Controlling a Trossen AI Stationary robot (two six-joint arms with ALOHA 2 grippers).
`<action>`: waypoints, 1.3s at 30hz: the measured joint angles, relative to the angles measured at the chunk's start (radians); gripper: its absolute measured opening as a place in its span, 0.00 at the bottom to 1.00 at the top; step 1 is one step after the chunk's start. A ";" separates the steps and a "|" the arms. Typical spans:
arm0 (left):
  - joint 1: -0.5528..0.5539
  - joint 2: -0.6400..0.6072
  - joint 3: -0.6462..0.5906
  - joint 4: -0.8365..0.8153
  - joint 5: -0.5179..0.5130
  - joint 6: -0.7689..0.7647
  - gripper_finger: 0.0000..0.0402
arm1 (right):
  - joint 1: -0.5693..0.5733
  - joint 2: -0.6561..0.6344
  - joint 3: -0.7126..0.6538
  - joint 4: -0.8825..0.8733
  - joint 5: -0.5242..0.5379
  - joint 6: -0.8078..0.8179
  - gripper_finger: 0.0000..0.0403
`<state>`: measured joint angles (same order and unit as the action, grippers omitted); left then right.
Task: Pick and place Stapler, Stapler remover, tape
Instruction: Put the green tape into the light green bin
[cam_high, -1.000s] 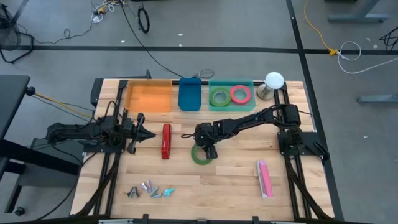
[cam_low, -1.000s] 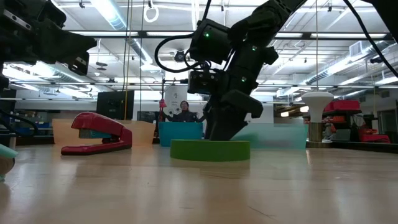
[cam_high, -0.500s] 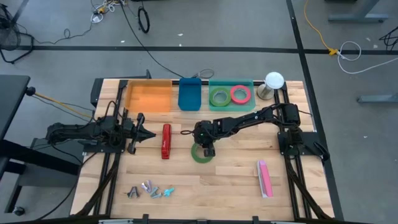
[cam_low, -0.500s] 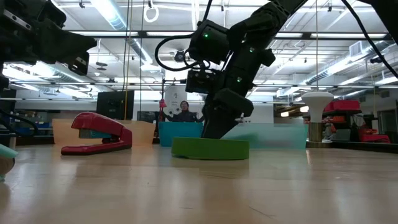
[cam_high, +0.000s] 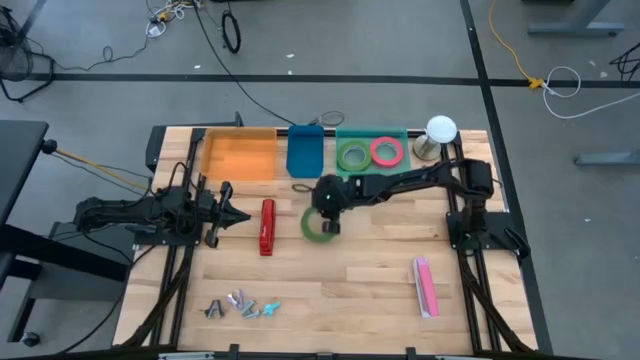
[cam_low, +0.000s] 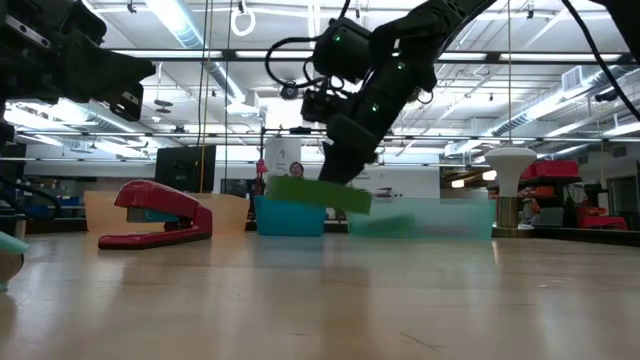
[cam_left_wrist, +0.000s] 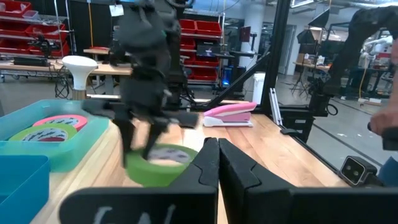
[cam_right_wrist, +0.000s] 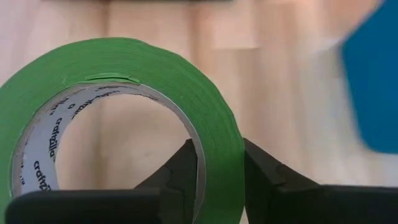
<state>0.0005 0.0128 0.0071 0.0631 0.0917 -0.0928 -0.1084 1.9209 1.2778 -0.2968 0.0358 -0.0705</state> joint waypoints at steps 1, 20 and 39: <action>0.000 0.000 0.000 -0.001 0.000 0.000 0.01 | -0.015 -0.013 0.000 0.000 0.007 0.013 0.23; 0.000 0.000 0.000 0.000 0.000 0.000 0.01 | -0.304 -0.192 0.000 -0.239 0.083 0.165 0.22; 0.000 0.000 0.000 0.000 0.000 0.000 0.01 | -0.539 -0.208 -0.006 -0.505 0.418 0.227 0.22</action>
<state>0.0002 0.0128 0.0070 0.0628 0.0914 -0.0929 -0.6478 1.7126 1.2716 -0.8018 0.4539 0.1566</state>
